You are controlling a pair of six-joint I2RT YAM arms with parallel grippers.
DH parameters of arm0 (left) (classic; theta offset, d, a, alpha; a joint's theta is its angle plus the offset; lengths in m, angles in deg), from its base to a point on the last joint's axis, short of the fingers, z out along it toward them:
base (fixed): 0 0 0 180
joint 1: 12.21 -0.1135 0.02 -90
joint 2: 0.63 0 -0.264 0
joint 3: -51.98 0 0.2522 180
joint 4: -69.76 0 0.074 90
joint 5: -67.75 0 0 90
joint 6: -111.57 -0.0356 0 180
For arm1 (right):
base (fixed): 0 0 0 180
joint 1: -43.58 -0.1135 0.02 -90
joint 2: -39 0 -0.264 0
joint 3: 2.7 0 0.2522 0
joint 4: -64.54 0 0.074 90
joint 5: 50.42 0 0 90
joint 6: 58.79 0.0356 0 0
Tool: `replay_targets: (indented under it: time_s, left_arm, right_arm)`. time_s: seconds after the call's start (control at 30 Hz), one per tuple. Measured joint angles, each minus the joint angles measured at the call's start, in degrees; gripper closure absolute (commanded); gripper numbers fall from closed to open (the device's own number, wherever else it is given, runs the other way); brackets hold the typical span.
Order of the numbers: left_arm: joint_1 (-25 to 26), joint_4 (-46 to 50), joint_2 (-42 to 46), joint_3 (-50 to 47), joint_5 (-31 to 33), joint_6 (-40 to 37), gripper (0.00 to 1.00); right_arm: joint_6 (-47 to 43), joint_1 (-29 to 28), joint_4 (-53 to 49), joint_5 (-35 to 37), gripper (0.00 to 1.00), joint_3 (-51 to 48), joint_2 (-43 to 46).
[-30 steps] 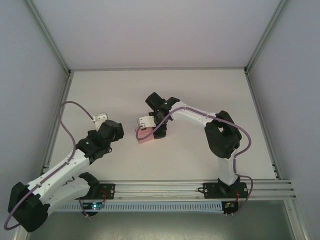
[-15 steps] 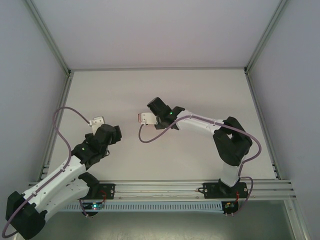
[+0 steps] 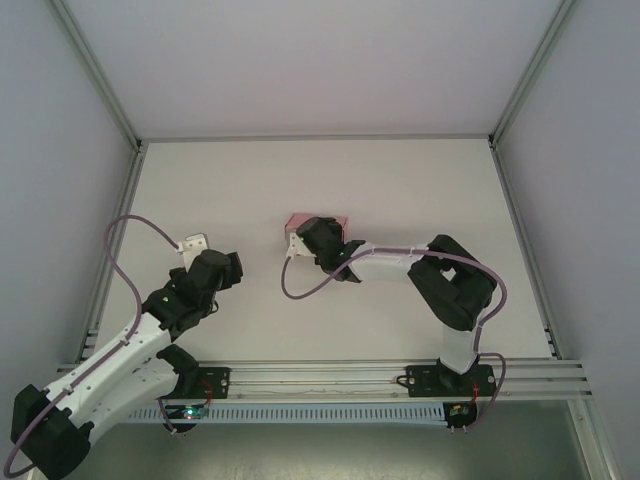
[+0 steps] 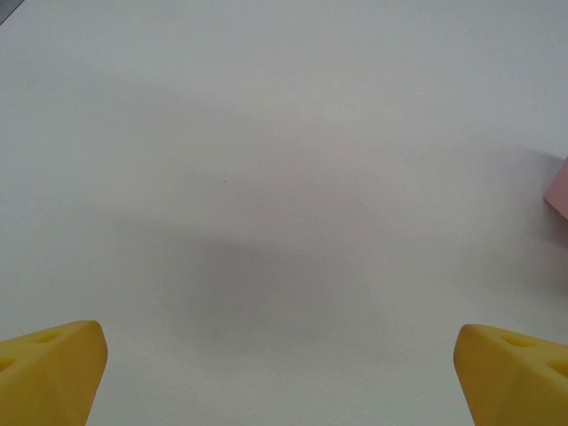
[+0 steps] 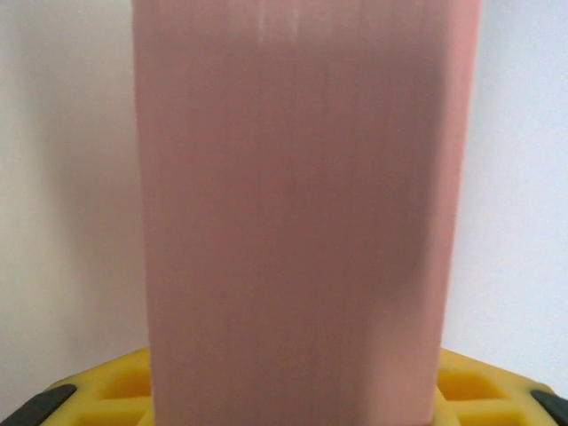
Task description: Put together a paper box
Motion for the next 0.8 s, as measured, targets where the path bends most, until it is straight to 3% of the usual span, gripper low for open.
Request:
replay_targets:
  time_s: [0.1,0.23,0.37,0.43,0.8]
  left_arm:
    - [0.0,0.0,-0.6,0.0,-0.2,0.0,0.0]
    - [0.0,-0.1,-1.4,0.0,-0.2,0.0,0.0]
    - [0.0,-0.2,-1.9,0.0,-0.2,0.0,0.0]
    - [0.0,-0.3,-2.0,0.0,-0.4,0.0,0.0]
    - [-0.2,-1.9,-4.9,0.8,-0.6,-0.8,0.0]
  right_arm:
    - [0.3,-0.6,2.9,0.0,0.51,-2.1,0.5]
    - [2.0,-1.4,1.4,-1.1,0.29,-4.9,2.3]
    - [4.0,-2.6,-3.2,-4.3,0.15,-7.3,5.2]
    - [5.3,-3.0,-4.9,-6.1,0.02,-7.7,7.2]
    - [11.2,-3.4,-7.2,-13.3,0.02,-11.1,20.1]
